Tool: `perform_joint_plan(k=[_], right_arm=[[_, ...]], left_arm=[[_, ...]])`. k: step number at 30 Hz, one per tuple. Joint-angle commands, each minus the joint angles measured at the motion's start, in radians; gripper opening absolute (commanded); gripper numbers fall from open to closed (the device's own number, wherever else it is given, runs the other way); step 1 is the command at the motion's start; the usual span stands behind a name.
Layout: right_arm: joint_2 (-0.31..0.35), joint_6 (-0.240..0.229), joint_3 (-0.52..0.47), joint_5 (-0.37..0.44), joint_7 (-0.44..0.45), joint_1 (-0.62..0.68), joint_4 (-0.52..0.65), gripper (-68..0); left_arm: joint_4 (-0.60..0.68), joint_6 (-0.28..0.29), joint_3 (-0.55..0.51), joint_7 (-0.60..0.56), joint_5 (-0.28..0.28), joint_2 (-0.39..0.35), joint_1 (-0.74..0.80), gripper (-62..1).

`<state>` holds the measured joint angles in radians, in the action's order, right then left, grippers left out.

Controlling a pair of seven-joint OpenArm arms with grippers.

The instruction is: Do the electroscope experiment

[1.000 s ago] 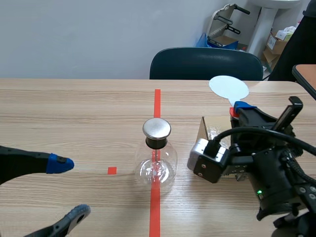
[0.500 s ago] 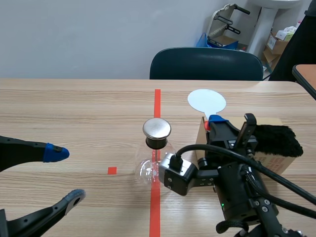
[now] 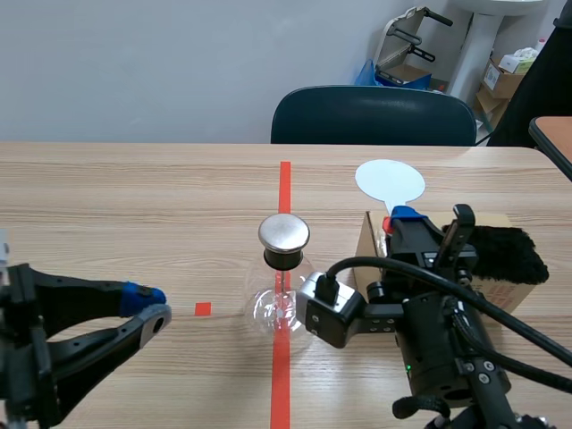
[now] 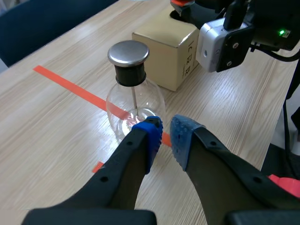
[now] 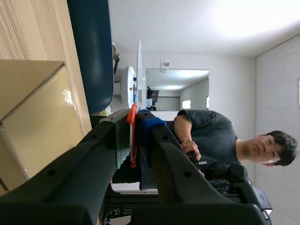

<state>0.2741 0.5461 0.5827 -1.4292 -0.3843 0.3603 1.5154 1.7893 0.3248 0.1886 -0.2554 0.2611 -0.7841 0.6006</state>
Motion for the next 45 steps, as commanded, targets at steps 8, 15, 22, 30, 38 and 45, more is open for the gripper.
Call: perform_joint_plan(k=[8, 15, 22, 30, 38, 45], right_arm=[[0.000, 0.014, -0.013, -0.007, -0.013, -0.011, 0.013, -67.1], [0.000, 0.014, -0.013, -0.007, -0.014, -0.011, 0.013, -67.1], [0.000, 0.014, -0.013, -0.007, -0.014, -0.011, 0.013, -67.1], [0.000, 0.014, -0.013, -0.007, -0.014, -0.011, 0.013, -67.1], [0.000, 0.014, -0.013, -0.007, -0.014, -0.011, 0.013, -67.1], [0.000, 0.014, -0.013, -0.007, -0.014, -0.011, 0.013, -67.1]], left_arm=[[-0.198, -0.070, 0.161, 0.028, 0.006, 0.092, -0.238, -56.9], [-0.349, -0.118, 0.270, 0.024, 0.005, 0.131, -0.386, -56.9], [-0.506, -0.134, 0.383, -0.005, -0.008, 0.177, -0.502, -56.9], [-0.616, -0.154, 0.470, -0.043, -0.019, 0.208, -0.581, -56.9], [-0.628, -0.158, 0.473, -0.043, -0.019, 0.219, -0.587, -56.9], [-0.628, -0.158, 0.471, -0.042, -0.019, 0.219, -0.587, -56.9]])
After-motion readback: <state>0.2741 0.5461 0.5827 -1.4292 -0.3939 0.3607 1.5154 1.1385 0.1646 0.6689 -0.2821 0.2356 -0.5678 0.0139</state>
